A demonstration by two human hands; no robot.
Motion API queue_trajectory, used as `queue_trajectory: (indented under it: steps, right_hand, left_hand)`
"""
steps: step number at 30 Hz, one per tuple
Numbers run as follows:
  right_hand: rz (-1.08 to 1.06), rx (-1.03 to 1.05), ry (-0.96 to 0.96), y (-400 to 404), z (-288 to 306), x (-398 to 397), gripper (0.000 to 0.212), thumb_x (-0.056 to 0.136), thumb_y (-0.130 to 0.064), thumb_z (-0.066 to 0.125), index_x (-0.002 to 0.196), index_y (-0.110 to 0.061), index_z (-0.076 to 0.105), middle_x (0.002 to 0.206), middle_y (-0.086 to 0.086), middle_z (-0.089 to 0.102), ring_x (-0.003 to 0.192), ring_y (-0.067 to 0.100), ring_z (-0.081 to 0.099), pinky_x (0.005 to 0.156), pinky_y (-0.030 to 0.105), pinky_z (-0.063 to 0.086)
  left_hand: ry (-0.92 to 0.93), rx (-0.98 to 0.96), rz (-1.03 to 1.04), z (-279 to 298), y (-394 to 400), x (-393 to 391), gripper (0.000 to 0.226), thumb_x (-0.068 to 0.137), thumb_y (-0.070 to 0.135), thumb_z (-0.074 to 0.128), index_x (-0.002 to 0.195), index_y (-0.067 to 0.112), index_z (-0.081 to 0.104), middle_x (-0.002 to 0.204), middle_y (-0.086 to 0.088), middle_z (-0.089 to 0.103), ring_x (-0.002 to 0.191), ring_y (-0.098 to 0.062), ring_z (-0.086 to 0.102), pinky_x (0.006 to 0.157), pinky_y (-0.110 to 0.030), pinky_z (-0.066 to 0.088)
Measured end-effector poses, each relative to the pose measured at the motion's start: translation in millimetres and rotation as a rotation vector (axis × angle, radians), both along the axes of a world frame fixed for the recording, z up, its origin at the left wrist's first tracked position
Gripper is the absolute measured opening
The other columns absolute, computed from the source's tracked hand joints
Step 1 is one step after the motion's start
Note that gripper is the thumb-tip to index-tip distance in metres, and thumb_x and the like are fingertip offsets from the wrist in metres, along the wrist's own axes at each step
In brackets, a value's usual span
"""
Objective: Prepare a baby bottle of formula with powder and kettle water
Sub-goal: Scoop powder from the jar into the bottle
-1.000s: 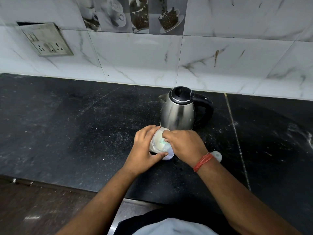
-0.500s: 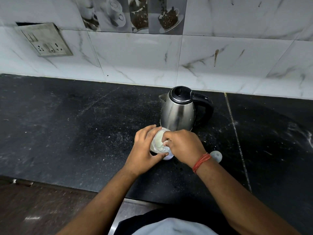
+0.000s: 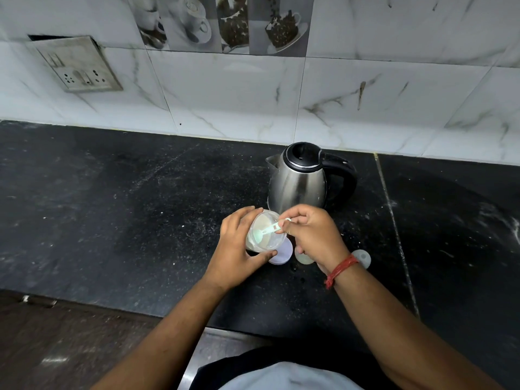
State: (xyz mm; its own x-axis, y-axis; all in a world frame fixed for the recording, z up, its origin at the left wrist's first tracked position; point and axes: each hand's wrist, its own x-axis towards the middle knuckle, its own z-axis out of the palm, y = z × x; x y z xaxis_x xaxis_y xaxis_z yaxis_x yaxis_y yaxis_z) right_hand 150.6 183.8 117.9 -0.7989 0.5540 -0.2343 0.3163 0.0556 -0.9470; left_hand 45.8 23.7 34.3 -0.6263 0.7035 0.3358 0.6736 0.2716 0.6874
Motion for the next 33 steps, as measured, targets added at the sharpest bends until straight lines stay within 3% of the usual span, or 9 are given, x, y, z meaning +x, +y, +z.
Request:
queue_trajectory:
  steps: [5, 9, 14, 18, 21, 24, 27, 30, 33]
  right_hand:
    - [-0.120, -0.118, 0.043, -3.7, -1.0, 2.1, 0.005, 0.092, -0.001, 0.064, 0.094, -0.001, 0.069, 0.075, 0.006, 0.076, 0.038, 0.010, 0.042, 0.037, 0.017, 0.034]
    - [-0.111, 0.001, 0.038, -5.9, -5.1, 0.4, 0.004, 0.092, -0.007, 0.069, 0.089, -0.010, 0.071, 0.080, 0.005, 0.076, 0.042, 0.007, 0.051, 0.042, 0.021, 0.040]
    - [0.186, 0.901, -0.039, -15.9, -12.9, -3.3, 0.008, 0.089, -0.028, 0.069, 0.095, -0.025, 0.073, 0.086, -0.002, 0.076, 0.080, 0.023, 0.072, 0.068, 0.038, 0.056]
    - [0.365, 1.327, -0.092, -28.8, -10.5, -7.6, 0.018, 0.073, -0.026, 0.081, 0.072, -0.022, 0.064, 0.057, -0.001, 0.064, 0.048, 0.025, 0.061, 0.042, 0.026, 0.032]
    - [0.388, 1.402, -0.119, -31.0, -14.8, -10.7, 0.025, 0.058, -0.023, 0.087, 0.065, -0.023, 0.063, 0.048, -0.003, 0.057, 0.039, 0.022, 0.055, 0.045, 0.023, 0.021]
    - [0.400, 1.324, -0.170, -35.8, -11.4, -10.6, 0.006, 0.080, -0.027, 0.075, 0.084, -0.025, 0.071, 0.066, 0.000, 0.068, 0.062, 0.025, 0.067, 0.051, 0.029, 0.035]
    - [0.340, 0.961, -0.224, -34.9, -3.3, -9.9, 0.013, 0.093, -0.033, 0.062, 0.101, -0.032, 0.073, 0.088, -0.002, 0.074, 0.084, 0.020, 0.067, 0.068, 0.032, 0.050]
    - [0.180, 0.530, -0.138, -29.6, -6.1, -12.7, 0.008, 0.090, -0.022, 0.071, 0.090, -0.027, 0.077, 0.084, -0.006, 0.075, 0.075, 0.008, 0.068, 0.063, 0.025, 0.054]
    - [0.041, 0.132, -0.048, -25.2, -8.1, -11.7, 0.007, 0.090, -0.009, 0.071, 0.088, -0.015, 0.075, 0.080, 0.000, 0.076, 0.052, 0.003, 0.060, 0.044, 0.014, 0.041]
  left_hand:
    - [-0.055, 0.006, 0.013, -5.9, -4.2, -4.9, 0.089, 0.075, 0.056, 0.079, 0.150, 0.033, 0.038, 0.152, 0.008, 0.041, 0.143, -0.016, 0.036, 0.117, -0.016, 0.020]
    - [-0.044, 0.001, 0.016, -9.3, -6.7, -6.4, 0.089, 0.075, 0.056, 0.080, 0.149, 0.027, 0.041, 0.152, 0.004, 0.044, 0.143, -0.018, 0.038, 0.118, -0.015, 0.018]
    - [-0.018, 0.020, 0.001, -6.6, -5.9, -3.4, 0.086, 0.077, 0.055, 0.078, 0.149, 0.034, 0.037, 0.153, 0.004, 0.042, 0.143, -0.015, 0.036, 0.119, -0.021, 0.021]
    - [0.003, 0.037, -0.032, -2.9, -5.1, 0.2, 0.084, 0.078, 0.050, 0.079, 0.149, 0.029, 0.039, 0.154, 0.001, 0.042, 0.143, -0.018, 0.036, 0.119, -0.017, 0.022]
    - [0.066, 0.037, -0.034, 1.6, -4.5, 0.0, 0.080, 0.080, 0.046, 0.079, 0.148, 0.022, 0.046, 0.153, 0.000, 0.042, 0.142, -0.019, 0.035, 0.119, -0.018, 0.022]
    - [0.095, 0.025, -0.041, 1.6, -5.5, -1.7, 0.079, 0.079, 0.038, 0.083, 0.148, 0.022, 0.047, 0.153, 0.000, 0.042, 0.142, -0.020, 0.035, 0.120, -0.021, 0.024]
    - [0.077, 0.027, -0.038, -0.4, -6.2, -1.9, 0.079, 0.080, 0.039, 0.082, 0.148, 0.023, 0.045, 0.153, 0.000, 0.042, 0.142, -0.021, 0.037, 0.119, -0.022, 0.024]
    - [0.047, 0.028, -0.032, -2.9, -8.2, -1.7, 0.080, 0.080, 0.047, 0.080, 0.148, 0.024, 0.044, 0.153, 0.000, 0.042, 0.142, -0.020, 0.036, 0.119, -0.017, 0.022]
    - [0.022, 0.031, -0.011, -5.3, -10.6, -4.2, 0.081, 0.080, 0.053, 0.078, 0.148, 0.023, 0.046, 0.153, 0.002, 0.042, 0.142, -0.020, 0.037, 0.117, -0.013, 0.019]
